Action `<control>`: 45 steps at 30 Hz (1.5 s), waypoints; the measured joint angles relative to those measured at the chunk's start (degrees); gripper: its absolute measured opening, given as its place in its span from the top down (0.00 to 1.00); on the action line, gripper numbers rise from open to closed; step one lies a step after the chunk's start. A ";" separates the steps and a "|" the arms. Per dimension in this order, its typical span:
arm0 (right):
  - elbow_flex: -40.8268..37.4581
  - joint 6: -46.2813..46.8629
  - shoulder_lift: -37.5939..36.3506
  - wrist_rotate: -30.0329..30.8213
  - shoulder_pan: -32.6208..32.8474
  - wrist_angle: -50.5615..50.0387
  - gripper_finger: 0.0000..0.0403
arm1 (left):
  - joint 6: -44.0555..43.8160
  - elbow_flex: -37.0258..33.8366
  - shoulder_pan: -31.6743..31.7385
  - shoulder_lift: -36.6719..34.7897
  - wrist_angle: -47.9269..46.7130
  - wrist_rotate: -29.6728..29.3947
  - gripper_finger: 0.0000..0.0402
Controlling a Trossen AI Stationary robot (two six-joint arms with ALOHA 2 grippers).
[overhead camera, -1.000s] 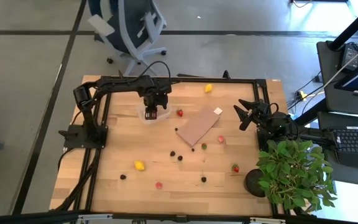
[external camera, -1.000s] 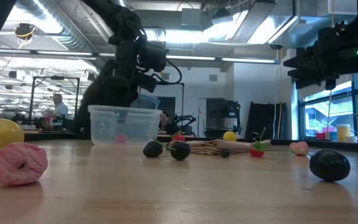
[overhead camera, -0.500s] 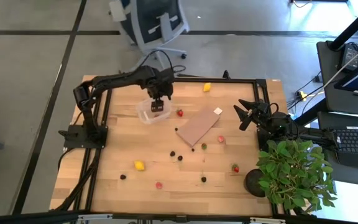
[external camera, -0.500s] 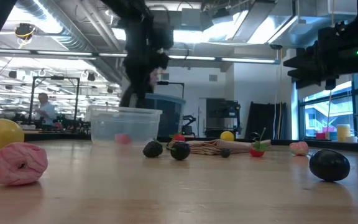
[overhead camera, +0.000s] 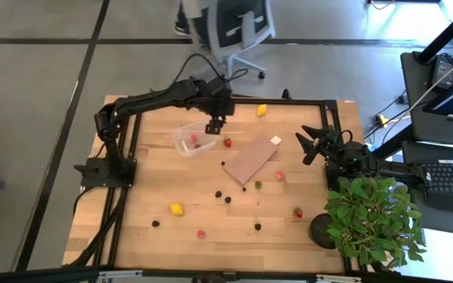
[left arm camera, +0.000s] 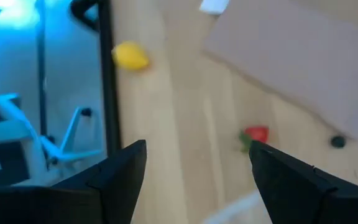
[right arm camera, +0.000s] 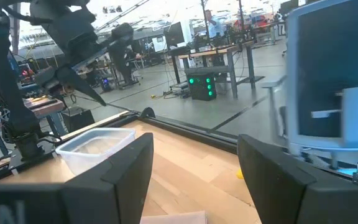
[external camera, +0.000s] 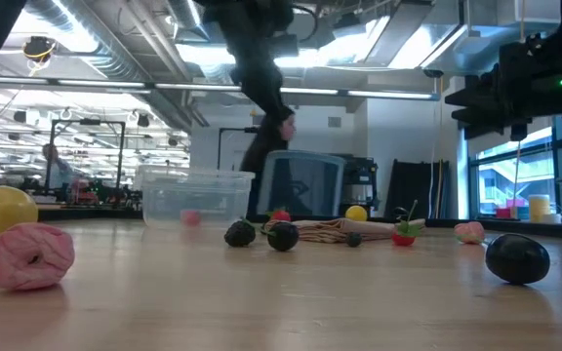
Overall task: Pick and placing Produce into tupperware
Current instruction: Put the strawberry into the transparent bin
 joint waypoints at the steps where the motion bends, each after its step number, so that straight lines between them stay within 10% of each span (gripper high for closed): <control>1: 0.00 0.00 0.00 0.00 0.00 -0.01 0.42 | 0.35 -0.02 -0.35 0.69 0.92 1.22 0.31; 45: 0.02 -0.20 0.00 0.00 0.02 -0.02 0.42 | -0.39 -0.08 -4.58 21.77 0.48 -1.07 0.33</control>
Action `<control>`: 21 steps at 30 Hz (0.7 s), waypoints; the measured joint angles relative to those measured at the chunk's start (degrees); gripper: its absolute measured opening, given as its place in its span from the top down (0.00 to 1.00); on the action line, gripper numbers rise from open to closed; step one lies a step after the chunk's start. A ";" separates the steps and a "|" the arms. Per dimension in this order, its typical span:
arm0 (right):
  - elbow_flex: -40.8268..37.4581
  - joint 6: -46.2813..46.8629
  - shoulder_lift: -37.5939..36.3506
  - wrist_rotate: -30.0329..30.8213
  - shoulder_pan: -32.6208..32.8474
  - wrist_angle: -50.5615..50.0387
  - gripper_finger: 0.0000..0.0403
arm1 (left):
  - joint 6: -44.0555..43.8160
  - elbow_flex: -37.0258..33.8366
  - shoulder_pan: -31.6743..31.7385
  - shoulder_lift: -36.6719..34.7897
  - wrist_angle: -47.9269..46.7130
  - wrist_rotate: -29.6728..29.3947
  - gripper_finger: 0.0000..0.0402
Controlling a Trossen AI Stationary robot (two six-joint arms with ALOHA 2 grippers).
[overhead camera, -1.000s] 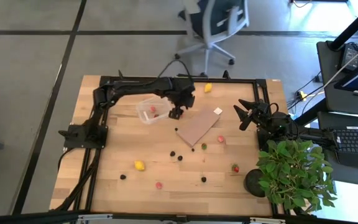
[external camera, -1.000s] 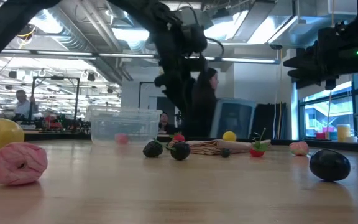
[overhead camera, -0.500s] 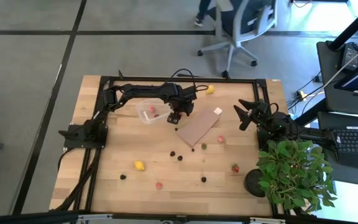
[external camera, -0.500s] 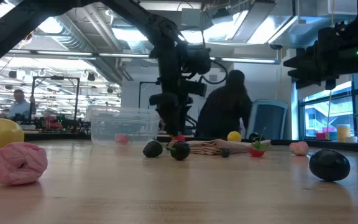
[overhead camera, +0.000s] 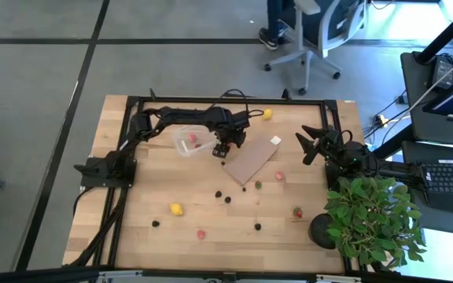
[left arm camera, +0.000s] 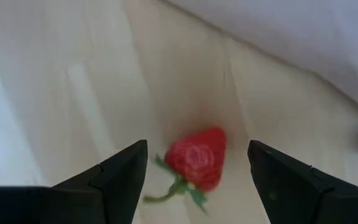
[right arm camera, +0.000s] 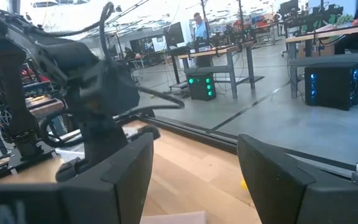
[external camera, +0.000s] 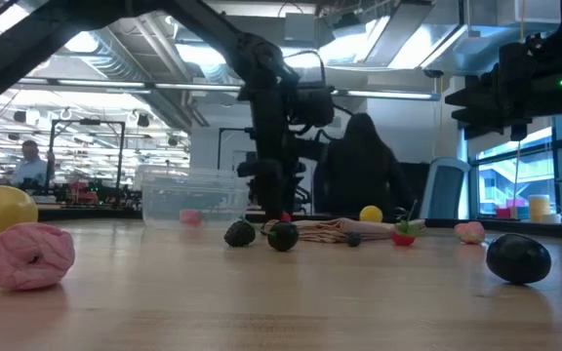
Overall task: Pick and placing Produce into tupperware
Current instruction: Put the strawberry into the transparent bin
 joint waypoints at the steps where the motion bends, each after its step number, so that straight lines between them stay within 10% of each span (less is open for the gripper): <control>1: -0.02 0.00 0.00 -0.02 0.00 0.02 0.42 | 0.02 0.00 -0.02 0.36 -0.61 -0.26 0.33; 21: -0.01 0.00 0.00 0.00 -0.02 0.00 0.42 | 0.22 0.04 -0.13 0.72 -1.03 -2.79 0.47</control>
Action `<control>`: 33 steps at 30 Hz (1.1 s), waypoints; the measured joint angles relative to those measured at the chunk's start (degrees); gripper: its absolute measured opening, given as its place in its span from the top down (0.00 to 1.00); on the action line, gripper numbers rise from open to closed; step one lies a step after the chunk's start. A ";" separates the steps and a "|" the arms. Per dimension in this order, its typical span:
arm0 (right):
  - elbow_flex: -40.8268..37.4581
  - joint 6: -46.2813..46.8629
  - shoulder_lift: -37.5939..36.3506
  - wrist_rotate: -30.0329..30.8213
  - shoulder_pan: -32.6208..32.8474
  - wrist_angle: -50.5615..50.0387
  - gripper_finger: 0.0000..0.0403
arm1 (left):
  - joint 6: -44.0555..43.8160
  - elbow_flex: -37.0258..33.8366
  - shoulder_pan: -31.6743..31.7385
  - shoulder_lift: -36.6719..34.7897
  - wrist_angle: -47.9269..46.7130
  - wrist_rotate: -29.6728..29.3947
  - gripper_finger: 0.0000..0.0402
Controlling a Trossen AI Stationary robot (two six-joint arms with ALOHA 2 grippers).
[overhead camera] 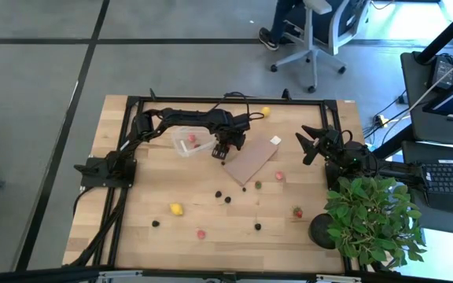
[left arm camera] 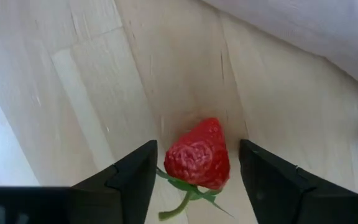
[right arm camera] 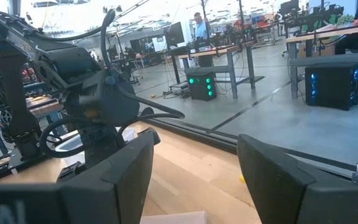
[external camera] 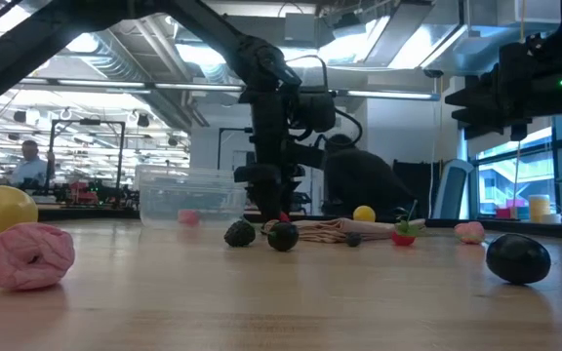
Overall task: Pick and placing Produce into tupperware
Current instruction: Put the strawberry into the transparent bin
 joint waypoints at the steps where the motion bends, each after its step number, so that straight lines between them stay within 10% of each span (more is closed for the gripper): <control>1: -0.01 0.00 0.00 -0.02 0.02 0.00 0.42 | 0.00 0.00 0.00 0.00 0.00 -0.09 0.49; 11: -0.01 0.00 0.00 0.00 0.02 0.00 0.42 | 0.11 0.00 -0.15 -0.13 -0.11 -1.42 0.68; 24: -0.01 0.00 0.00 0.00 0.00 0.00 0.42 | -2.24 18.83 1.68 -3.54 -20.52 -5.55 0.67; 33: -0.01 0.18 0.00 -0.01 0.01 0.00 0.42 | -16.34 20.40 5.61 -10.40 -32.28 2.36 0.65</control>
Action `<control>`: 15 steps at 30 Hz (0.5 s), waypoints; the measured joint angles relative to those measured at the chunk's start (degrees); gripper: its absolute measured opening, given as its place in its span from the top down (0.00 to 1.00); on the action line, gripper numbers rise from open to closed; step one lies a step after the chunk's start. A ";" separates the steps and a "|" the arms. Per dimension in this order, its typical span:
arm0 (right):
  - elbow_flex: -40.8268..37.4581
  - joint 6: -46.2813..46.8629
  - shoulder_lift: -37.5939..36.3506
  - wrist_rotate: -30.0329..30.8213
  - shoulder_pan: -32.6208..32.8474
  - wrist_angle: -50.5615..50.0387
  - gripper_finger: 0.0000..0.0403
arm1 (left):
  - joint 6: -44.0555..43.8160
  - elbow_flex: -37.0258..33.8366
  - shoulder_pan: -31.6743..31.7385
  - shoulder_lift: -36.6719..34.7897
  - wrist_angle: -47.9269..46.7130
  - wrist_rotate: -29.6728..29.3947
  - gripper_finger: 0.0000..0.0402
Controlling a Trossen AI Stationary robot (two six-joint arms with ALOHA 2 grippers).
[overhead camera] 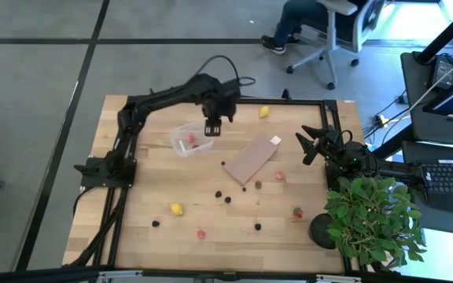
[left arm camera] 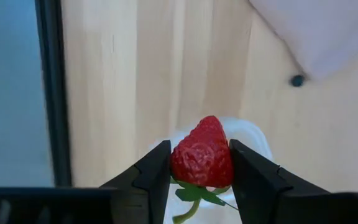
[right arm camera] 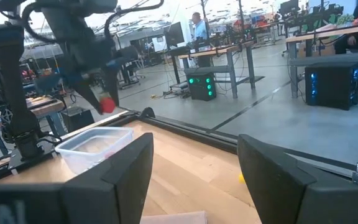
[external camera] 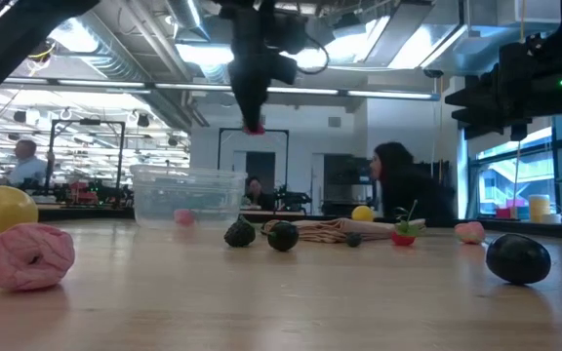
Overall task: Pick and placing Produce into tupperware
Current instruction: Put the strawberry into the transparent bin
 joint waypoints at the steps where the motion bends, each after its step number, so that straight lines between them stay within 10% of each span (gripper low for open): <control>1: 0.02 0.00 0.00 0.00 0.00 0.00 0.42 | -1.29 -0.68 0.31 -0.65 -0.25 0.33 0.65; 15: 0.00 -0.03 0.00 -0.01 0.01 0.00 0.42 | -9.73 -32.92 2.52 -14.46 18.50 4.47 0.63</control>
